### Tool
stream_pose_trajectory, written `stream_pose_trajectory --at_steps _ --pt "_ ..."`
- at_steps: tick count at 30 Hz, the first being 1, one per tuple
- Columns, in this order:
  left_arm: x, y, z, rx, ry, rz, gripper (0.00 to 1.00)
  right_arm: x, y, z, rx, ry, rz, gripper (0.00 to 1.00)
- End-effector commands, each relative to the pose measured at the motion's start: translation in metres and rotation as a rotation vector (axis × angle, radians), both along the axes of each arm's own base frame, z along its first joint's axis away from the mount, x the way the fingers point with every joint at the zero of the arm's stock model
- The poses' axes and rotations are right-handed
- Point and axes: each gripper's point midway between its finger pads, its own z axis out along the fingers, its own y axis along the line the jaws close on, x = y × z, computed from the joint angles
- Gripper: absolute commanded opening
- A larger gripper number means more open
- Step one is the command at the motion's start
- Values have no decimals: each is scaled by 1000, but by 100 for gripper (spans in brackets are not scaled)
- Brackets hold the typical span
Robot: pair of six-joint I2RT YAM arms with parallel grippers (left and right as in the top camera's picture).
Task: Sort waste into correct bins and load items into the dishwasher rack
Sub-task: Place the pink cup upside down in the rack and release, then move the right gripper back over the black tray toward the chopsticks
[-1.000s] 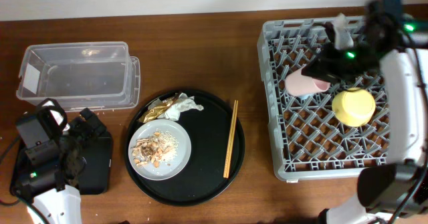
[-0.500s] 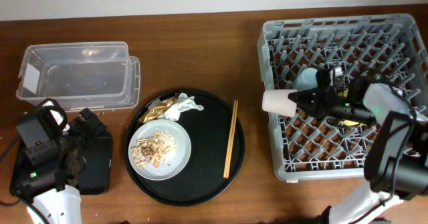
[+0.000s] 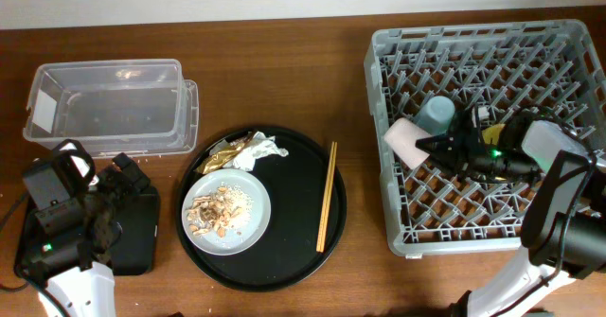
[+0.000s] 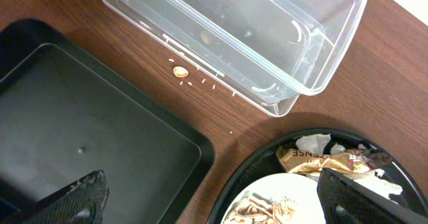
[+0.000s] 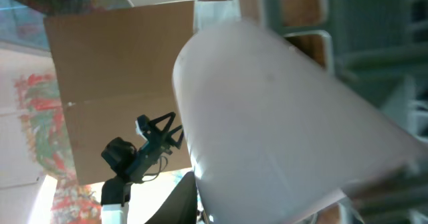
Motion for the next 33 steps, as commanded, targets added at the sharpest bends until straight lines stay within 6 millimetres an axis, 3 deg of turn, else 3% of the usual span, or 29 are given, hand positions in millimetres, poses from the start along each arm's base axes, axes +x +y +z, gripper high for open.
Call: stream_pose_trajectory --at_steps 1,6,9,12,15,18,22,25,27,28,33 --pt "2 3 7 6 -17 12 99 -10 -14 -18 -57 65 1 21" --pt "2 3 7 6 -17 12 99 -20 -16 5 -143 30 12 22" --pt "2 3 7 6 -17 12 99 -33 -20 9 -263 78 28 22" --pt "2 3 7 6 -17 12 99 -45 -44 -4 -409 185 -9 28" --pt "2 3 7 6 -17 12 99 -54 -58 -1 -435 217 -45 28" --pt "2 3 7 6 -17 12 99 -61 -59 18 -503 159 -67 27" --pt "2 3 7 6 -17 12 99 -79 -67 51 -717 99 -164 28" --pt "2 3 7 6 -17 12 99 -93 -49 82 -803 -37 -181 24" --pt "2 3 7 6 -17 12 99 -98 -47 85 -899 -28 -203 23" --pt "2 3 7 6 -17 12 99 -97 -46 82 -953 7 -213 10" --pt "1 3 7 6 -16 12 99 -86 49 89 -928 -214 84 7"
